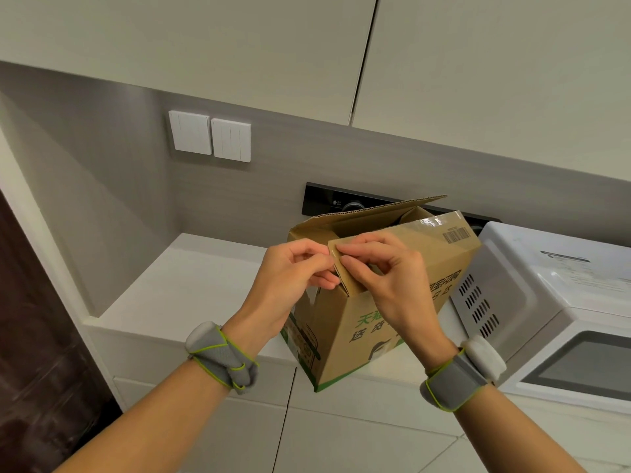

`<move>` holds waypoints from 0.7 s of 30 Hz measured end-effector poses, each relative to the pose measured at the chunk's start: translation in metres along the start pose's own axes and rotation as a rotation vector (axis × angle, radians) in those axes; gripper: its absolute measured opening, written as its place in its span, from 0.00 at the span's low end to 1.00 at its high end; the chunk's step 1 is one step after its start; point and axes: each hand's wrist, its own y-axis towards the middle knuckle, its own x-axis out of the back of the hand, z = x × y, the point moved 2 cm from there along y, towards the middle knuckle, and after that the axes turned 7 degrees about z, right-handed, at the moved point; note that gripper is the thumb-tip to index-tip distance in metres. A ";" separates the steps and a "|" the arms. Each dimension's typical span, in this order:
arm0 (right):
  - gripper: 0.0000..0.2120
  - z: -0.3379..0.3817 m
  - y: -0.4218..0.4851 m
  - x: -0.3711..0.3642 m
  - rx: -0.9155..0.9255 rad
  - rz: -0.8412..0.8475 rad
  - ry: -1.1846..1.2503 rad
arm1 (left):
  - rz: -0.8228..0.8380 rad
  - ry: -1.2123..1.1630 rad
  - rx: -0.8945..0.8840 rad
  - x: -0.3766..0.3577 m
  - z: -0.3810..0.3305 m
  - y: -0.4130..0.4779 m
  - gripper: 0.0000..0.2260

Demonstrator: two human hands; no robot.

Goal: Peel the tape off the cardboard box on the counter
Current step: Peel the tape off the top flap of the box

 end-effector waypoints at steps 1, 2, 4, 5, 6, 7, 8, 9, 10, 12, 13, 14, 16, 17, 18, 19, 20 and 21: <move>0.10 0.000 0.000 0.000 0.003 -0.003 -0.004 | 0.001 0.006 -0.003 0.000 0.000 0.000 0.05; 0.09 0.000 -0.001 0.000 0.003 -0.005 -0.006 | 0.004 0.014 -0.006 0.000 0.001 -0.001 0.05; 0.09 0.000 -0.001 0.000 0.004 -0.007 -0.005 | 0.013 0.028 -0.008 0.000 0.001 -0.002 0.05; 0.09 -0.001 -0.001 0.000 0.003 -0.005 -0.005 | 0.012 0.030 -0.008 0.001 0.001 -0.002 0.05; 0.09 -0.001 -0.001 0.000 0.002 -0.005 -0.007 | 0.010 0.031 -0.008 0.001 0.001 -0.002 0.05; 0.09 -0.001 -0.002 -0.001 0.001 -0.007 -0.010 | 0.007 0.032 -0.009 0.000 0.001 -0.002 0.05; 0.09 -0.001 -0.002 -0.001 0.002 -0.007 -0.012 | 0.005 0.033 -0.010 0.000 0.001 -0.003 0.05; 0.09 -0.001 -0.002 -0.001 0.002 -0.007 -0.010 | 0.006 0.033 -0.010 0.000 0.001 -0.003 0.04; 0.09 -0.001 -0.002 -0.001 0.002 -0.005 -0.005 | 0.009 0.032 -0.010 0.000 0.001 -0.003 0.05; 0.09 -0.001 -0.002 -0.001 -0.001 0.000 -0.001 | 0.012 0.029 -0.010 0.000 0.002 -0.003 0.05; 0.09 -0.002 -0.002 -0.001 -0.002 0.001 -0.001 | 0.011 0.024 -0.009 0.000 0.003 -0.004 0.05; 0.09 -0.002 -0.002 -0.001 -0.002 0.001 -0.002 | 0.007 0.017 -0.009 0.000 0.003 -0.004 0.05; 0.09 -0.002 -0.002 -0.001 0.001 -0.002 -0.001 | -0.007 0.013 -0.007 -0.001 0.003 -0.003 0.05; 0.09 -0.002 -0.002 -0.001 0.003 -0.005 0.004 | -0.015 0.014 -0.008 -0.002 0.004 -0.003 0.05; 0.10 -0.002 -0.003 -0.001 0.003 -0.005 0.011 | -0.022 0.012 -0.009 -0.002 0.004 -0.002 0.05; 0.10 -0.002 -0.003 -0.001 0.003 -0.002 0.014 | -0.030 0.009 -0.011 -0.003 0.004 -0.002 0.05; 0.10 -0.002 -0.003 -0.001 0.004 0.001 0.015 | -0.038 0.006 -0.013 -0.003 0.005 -0.002 0.04; 0.10 -0.002 -0.003 -0.002 0.004 0.002 0.014 | -0.046 0.001 -0.014 -0.003 0.005 -0.002 0.04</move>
